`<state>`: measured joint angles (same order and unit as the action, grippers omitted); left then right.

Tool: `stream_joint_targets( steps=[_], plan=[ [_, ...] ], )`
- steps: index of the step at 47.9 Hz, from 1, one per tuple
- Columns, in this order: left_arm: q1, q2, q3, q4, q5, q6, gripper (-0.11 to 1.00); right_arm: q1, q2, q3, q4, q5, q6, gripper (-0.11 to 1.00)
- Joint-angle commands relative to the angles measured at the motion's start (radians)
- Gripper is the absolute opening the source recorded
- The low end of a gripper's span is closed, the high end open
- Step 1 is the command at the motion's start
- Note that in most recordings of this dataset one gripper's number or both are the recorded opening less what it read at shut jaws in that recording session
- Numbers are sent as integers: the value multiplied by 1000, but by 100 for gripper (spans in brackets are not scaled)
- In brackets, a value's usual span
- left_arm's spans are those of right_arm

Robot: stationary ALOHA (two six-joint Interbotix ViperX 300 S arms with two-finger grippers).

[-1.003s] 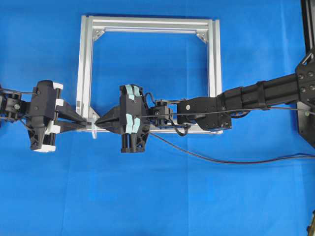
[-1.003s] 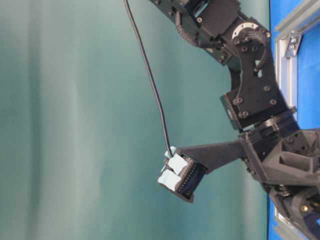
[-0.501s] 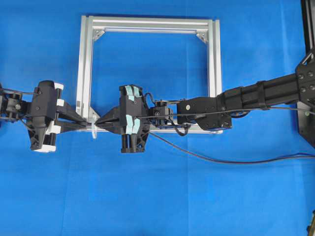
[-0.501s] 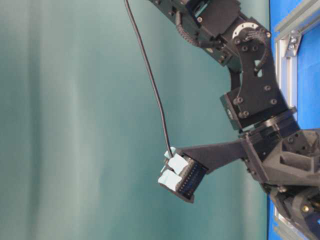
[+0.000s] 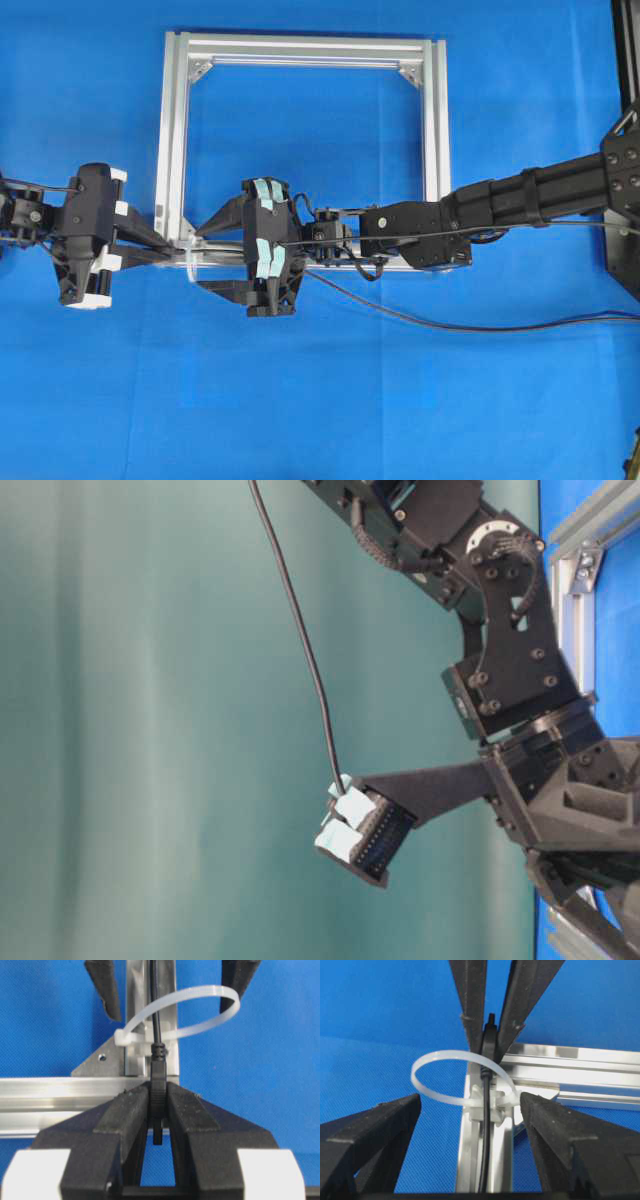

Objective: Insert the wire through the string loop located on the left side.
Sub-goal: 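Open the right gripper and pull the cable through with the left gripper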

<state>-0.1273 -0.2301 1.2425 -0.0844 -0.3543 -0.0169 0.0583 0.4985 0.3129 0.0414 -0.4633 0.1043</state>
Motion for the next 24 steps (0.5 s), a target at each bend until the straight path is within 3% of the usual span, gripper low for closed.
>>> stream_joint_targets(
  steps=[1, 17, 24],
  plan=[
    [3, -61, -8, 3, 43, 0, 8, 5, -34, -12, 3, -3, -2, 93],
    [2, -331, 31, 2, 374, -6, 8, 9, -41, -8, 0, -3, -2, 94],
    [2, -457, 58, 2, 471, -41, 8, 11, -41, -8, -2, -3, -2, 94]
  ],
)
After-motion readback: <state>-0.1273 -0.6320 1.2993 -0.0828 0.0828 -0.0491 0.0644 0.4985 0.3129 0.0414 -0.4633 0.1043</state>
